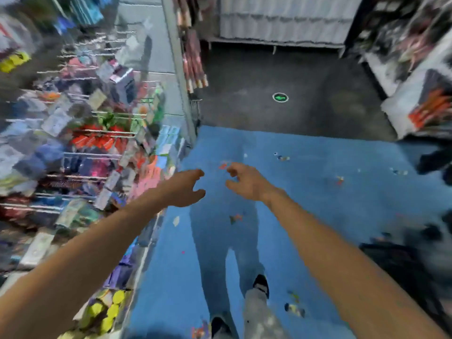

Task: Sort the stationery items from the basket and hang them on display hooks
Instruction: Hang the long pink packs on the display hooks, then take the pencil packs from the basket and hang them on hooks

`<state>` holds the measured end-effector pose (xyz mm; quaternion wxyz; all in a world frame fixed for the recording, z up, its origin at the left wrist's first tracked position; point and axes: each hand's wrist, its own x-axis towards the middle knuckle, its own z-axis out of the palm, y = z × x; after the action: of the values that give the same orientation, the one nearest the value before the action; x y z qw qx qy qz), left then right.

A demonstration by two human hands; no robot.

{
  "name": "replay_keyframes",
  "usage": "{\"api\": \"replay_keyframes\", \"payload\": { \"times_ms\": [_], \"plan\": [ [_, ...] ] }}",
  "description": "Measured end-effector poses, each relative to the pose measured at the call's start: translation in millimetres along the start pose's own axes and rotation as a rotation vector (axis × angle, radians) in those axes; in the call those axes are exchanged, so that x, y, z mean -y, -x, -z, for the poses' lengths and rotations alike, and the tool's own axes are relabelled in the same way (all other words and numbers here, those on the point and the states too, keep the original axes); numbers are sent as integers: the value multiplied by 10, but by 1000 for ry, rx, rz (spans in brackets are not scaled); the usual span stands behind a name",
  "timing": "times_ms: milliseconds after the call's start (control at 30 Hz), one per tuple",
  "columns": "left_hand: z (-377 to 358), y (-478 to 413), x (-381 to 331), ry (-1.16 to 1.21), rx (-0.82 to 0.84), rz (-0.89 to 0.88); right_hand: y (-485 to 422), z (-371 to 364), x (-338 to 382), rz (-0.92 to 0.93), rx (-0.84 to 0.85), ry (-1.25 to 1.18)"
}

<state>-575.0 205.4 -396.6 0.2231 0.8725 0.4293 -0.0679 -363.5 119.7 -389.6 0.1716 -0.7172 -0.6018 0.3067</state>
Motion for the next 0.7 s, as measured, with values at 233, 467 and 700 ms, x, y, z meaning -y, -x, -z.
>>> {"api": "replay_keyframes", "payload": {
  "times_ms": [233, 467, 700],
  "plan": [
    [-415, -1012, -1934, -141, 165, -341, 1120, 906, -1583, -365, -242, -162],
    [-969, -1700, -4172, -285, 314, -659, 2438, 1756, -3090, -661, -437, -280],
    [-1421, -1951, -6161, -398, 386, -982, 3651, 2368, -4013, -880, -677, -363]
  ]
}}
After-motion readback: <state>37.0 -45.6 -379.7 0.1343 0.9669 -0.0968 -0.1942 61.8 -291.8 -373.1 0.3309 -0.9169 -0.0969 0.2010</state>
